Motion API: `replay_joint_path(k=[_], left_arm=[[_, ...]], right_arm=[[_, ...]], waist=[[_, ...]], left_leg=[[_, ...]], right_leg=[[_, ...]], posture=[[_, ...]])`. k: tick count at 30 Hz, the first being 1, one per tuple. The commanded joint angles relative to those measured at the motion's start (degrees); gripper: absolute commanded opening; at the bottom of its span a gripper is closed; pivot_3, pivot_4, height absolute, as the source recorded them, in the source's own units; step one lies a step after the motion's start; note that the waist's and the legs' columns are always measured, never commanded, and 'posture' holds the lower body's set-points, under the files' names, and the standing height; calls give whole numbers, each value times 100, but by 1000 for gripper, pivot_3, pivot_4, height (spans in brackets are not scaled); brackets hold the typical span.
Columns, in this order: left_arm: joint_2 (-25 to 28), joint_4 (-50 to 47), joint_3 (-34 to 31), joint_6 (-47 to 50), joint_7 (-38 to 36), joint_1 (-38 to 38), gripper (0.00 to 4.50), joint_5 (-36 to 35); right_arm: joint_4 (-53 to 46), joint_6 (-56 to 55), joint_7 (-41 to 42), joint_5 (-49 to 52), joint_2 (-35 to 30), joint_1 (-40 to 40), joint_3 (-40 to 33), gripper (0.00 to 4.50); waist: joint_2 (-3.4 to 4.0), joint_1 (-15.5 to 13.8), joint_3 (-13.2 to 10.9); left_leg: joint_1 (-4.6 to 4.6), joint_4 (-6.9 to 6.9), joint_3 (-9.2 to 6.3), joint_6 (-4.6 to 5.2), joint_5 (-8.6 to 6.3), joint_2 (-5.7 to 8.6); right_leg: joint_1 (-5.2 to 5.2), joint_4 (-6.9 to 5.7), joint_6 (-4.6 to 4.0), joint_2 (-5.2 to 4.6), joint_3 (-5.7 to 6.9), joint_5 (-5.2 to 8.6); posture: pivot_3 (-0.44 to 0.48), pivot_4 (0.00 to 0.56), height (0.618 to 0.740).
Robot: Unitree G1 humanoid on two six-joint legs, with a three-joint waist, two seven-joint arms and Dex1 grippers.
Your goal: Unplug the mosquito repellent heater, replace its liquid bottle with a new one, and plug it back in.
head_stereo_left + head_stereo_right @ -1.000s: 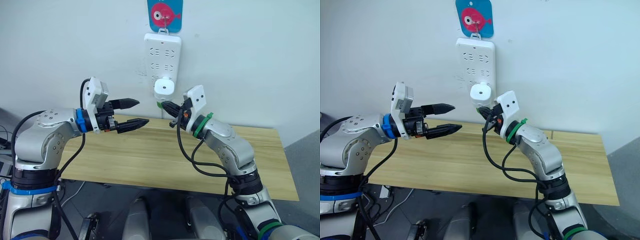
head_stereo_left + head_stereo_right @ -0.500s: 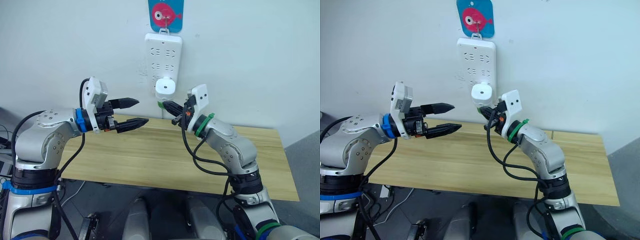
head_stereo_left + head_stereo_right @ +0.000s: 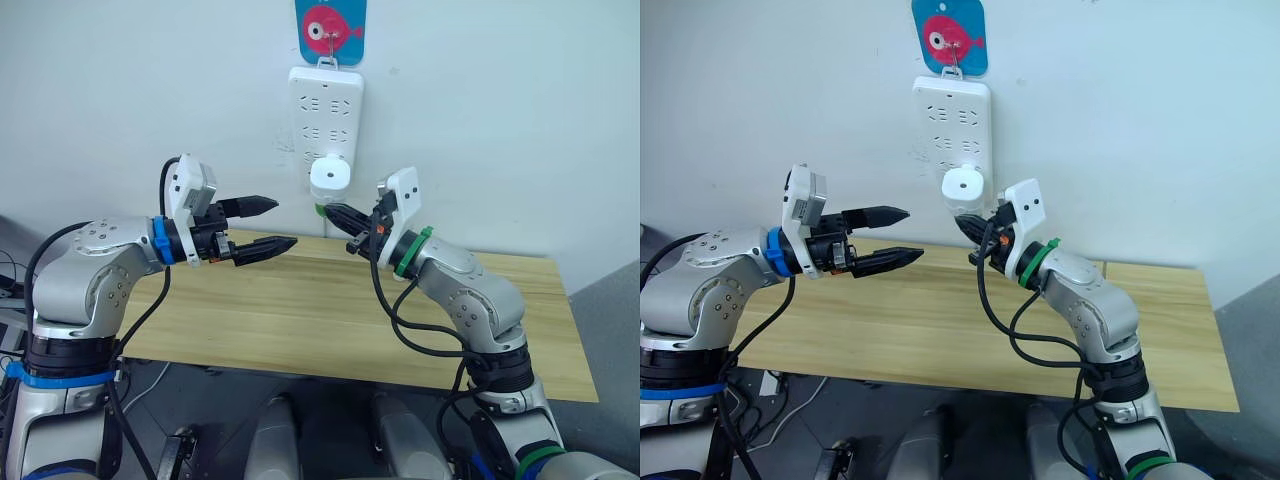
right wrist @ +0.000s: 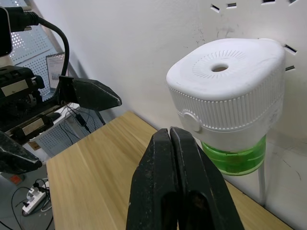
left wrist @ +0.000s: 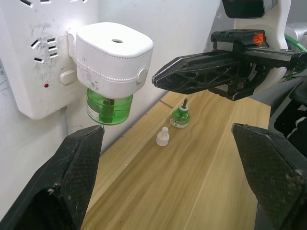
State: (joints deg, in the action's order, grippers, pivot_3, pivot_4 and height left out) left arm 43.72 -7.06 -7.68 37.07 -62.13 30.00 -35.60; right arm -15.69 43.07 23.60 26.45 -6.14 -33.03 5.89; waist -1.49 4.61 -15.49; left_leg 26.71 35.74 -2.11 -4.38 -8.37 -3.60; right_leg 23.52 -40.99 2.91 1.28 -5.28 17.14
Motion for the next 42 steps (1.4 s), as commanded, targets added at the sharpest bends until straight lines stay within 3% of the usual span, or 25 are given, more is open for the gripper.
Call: replay_joint_path(k=[1,19,42], left_arm=[[72,-94,-13,-104,-43,81,4500,8],[90,-157,-17,-72,18,49,4500,-13],[36,-69,56,-72,12,143,4500,5]], right_arm=[[-147,-131,-31,11,44,-129,-4,44],[196,-354,-134,-320,93,-334,87,44],[511,-815,-781,-731,112,-438,-320,44]], waist=[[0,1,0],[0,-2,0],[0,-74,0]], left_leg=[[0,0,0,0,0,0],[0,0,0,0,0,0],[-1,11,1,11,17,1]], right_leg=[[0,0,0,0,0,0],[0,-1,0,0,0,0],[-2,-3,1,0,-3,0]], posture=[[-27,191,740],[-17,203,740],[-35,212,740]])
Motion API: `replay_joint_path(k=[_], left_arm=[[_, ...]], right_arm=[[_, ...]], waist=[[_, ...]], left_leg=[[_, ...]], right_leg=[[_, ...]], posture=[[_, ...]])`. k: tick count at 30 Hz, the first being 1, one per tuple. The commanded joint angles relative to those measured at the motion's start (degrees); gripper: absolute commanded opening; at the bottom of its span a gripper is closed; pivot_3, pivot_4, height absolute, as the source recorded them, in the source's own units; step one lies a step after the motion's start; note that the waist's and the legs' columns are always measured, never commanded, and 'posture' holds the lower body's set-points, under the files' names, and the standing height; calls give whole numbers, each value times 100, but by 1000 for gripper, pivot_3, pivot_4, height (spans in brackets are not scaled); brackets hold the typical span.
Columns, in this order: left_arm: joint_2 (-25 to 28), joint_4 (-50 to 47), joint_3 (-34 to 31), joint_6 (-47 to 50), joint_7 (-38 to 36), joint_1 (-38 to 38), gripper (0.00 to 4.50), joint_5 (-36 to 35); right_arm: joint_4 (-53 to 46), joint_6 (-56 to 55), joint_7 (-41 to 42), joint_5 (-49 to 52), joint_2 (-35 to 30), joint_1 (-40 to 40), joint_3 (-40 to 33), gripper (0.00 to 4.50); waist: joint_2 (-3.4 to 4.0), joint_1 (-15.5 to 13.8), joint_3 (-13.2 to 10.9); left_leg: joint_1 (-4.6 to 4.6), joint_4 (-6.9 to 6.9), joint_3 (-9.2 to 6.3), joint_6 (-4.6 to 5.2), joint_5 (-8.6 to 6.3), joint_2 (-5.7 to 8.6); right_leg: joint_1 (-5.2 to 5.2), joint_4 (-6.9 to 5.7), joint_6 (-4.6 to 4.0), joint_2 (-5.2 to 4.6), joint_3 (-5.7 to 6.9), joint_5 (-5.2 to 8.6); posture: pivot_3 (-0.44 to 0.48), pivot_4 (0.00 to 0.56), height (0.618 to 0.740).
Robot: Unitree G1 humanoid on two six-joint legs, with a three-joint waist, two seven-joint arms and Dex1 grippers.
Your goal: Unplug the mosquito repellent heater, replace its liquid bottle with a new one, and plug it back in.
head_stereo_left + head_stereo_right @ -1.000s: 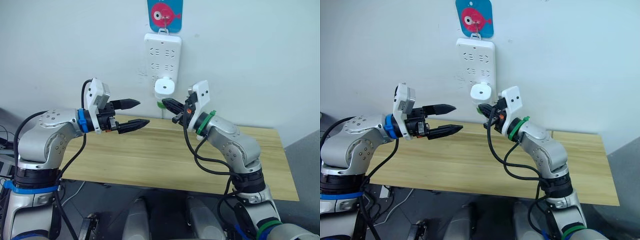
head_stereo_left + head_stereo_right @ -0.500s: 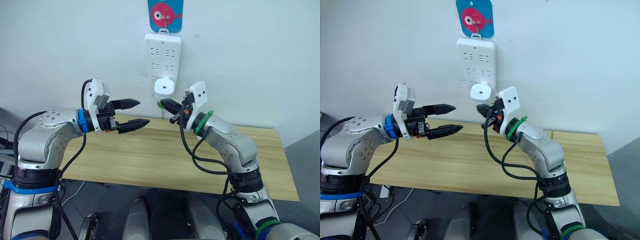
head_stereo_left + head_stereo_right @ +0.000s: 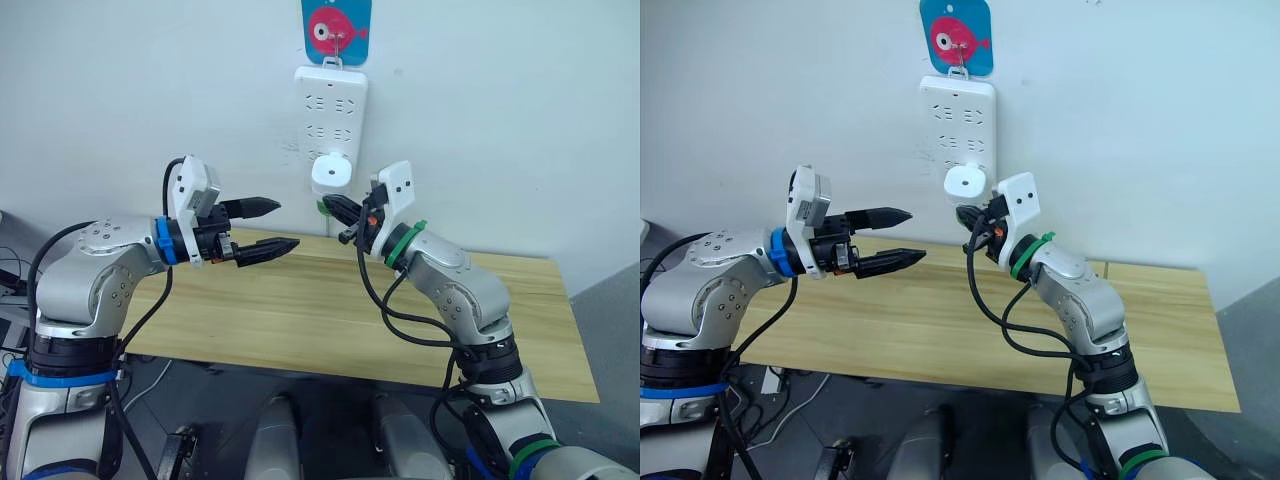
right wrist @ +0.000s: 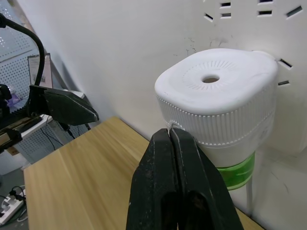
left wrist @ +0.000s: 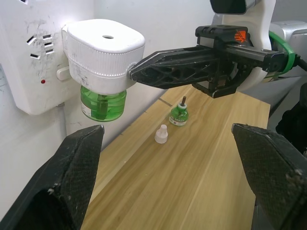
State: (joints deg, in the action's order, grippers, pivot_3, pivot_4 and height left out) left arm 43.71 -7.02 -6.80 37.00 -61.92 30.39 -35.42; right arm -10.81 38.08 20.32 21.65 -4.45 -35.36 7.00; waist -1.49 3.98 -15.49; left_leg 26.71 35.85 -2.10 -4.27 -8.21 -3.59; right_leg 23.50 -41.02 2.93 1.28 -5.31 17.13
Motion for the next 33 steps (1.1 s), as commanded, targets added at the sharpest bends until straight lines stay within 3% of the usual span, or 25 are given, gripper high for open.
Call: replay_joint_path(k=[1,7,14,19,22,27,31,33], left_arm=[[37,-72,-32,-65,-9,105,4500,-12],[53,-95,-50,-54,9,74,4500,-12],[102,-100,-111,-43,29,17,4500,-10],[264,24,-342,-54,223,-238,4500,124],[437,186,-389,-328,372,-472,4500,442],[728,510,-512,-706,361,-689,4500,795],[752,724,-508,-921,375,-620,4500,904],[680,888,-415,-1047,369,-557,4500,1000]], right_arm=[[21,-320,-451,-251,-51,-203,-432,44],[-328,51,94,170,-145,-55,-211,44],[-1075,683,796,812,-683,220,-36,44],[-1652,892,1316,1140,-1817,630,-689,44],[-1514,637,1602,1099,-2538,891,-1223,620],[-936,-369,2519,733,-3813,1478,-1981,2350],[-687,-821,2835,644,-4187,2111,-2340,3907],[-548,-1060,2845,547,-4184,2338,-2440,4472]], waist=[[0,-22,0],[0,-58,0],[0,-70,0],[0,-71,0],[0,-82,0],[0,-95,0],[-2,-110,1],[-2,-107,1]], left_leg=[[0,0,1,1,1,0],[0,0,4,2,4,0],[2,-31,2,2,1,-1],[2,-47,2,2,1,0],[1,-47,6,2,1,3],[-3,-48,17,2,1,1],[-6,-61,24,2,1,2],[-11,-62,26,2,1,1]], right_leg=[[0,0,0,0,-1,0],[1,1,0,0,-3,0],[10,6,-8,0,3,-4],[16,11,-8,-1,4,-2],[15,17,-4,-6,1,1],[15,19,-2,-5,-5,5],[14,28,-4,-7,-10,4],[13,26,-3,-6,-13,4]], posture=[[-35,212,740],[-29,214,740],[-18,214,740],[-14,214,740],[-12,216,740],[2,210,740],[-3,209,740],[-13,208,740]])
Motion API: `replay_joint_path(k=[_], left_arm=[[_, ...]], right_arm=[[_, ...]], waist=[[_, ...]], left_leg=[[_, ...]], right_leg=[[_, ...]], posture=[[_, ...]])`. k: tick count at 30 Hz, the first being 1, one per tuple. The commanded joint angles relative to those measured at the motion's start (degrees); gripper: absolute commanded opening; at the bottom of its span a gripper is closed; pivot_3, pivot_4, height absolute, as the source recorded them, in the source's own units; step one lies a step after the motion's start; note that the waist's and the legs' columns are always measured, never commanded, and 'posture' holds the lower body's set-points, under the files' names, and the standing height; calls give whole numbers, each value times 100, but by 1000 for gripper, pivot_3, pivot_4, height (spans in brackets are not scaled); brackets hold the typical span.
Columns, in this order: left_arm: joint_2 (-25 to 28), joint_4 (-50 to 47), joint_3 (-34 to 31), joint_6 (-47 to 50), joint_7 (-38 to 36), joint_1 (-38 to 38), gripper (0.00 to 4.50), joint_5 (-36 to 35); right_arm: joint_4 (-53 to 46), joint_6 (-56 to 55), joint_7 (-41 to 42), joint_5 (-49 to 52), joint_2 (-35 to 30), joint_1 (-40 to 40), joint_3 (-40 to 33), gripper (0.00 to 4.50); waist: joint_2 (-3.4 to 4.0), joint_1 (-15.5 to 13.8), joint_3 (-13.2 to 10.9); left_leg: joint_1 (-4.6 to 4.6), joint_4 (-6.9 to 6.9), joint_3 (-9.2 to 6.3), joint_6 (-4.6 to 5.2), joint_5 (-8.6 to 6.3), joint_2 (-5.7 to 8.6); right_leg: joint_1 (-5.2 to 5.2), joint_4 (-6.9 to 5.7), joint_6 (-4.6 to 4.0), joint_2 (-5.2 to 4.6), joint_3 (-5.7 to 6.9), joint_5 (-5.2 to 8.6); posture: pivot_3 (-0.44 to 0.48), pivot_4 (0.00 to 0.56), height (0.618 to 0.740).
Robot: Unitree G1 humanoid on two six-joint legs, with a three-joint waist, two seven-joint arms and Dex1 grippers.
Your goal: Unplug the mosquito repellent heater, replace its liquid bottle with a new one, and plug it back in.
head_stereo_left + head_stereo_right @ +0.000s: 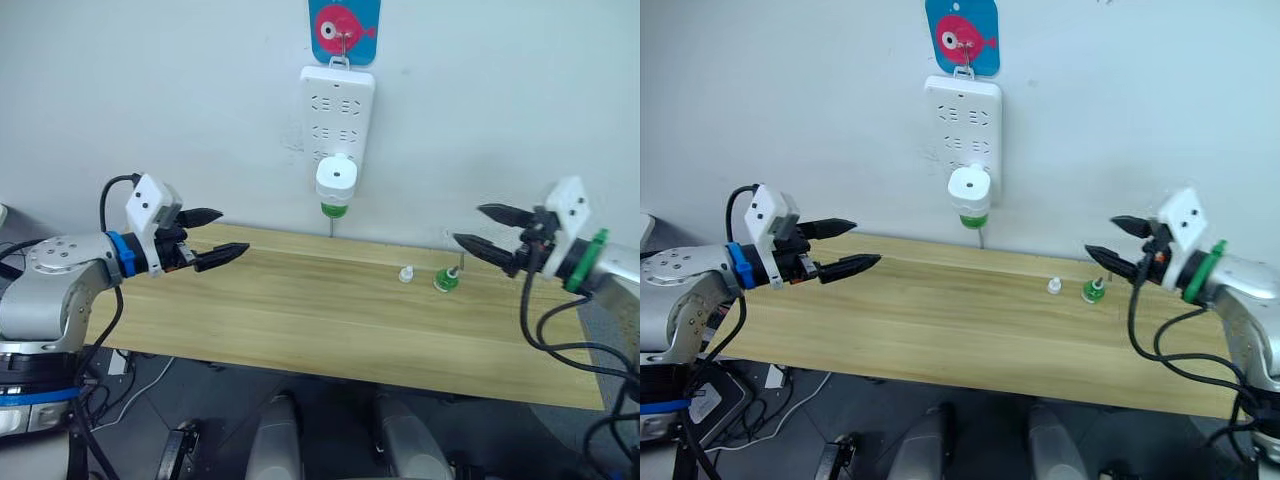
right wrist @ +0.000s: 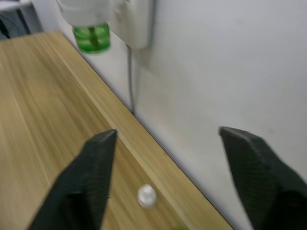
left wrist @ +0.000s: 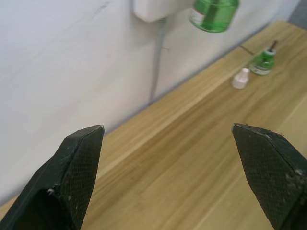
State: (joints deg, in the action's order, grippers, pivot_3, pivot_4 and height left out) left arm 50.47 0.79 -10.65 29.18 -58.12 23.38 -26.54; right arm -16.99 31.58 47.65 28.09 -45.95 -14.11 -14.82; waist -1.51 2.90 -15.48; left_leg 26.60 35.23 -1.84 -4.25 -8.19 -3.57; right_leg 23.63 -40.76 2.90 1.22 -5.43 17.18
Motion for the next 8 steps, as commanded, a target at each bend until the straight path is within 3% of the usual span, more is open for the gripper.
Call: replay_joint_path(k=[1,8], left_arm=[[-33,162,14,-325,-17,154,4500,150],[-155,312,161,-541,-151,225,4500,224]], right_arm=[[120,-477,85,-105,-9,286,-298,4472],[142,-608,-102,-162,78,537,-355,4472]], waist=[[0,4,0],[0,42,0]], left_leg=[[-3,0,2,0,0,0],[-19,0,19,0,0,-1]], right_leg=[[-1,-1,0,0,-2,0],[-11,-3,1,-1,-16,0]], posture=[[-13,208,740],[-28,207,740]])
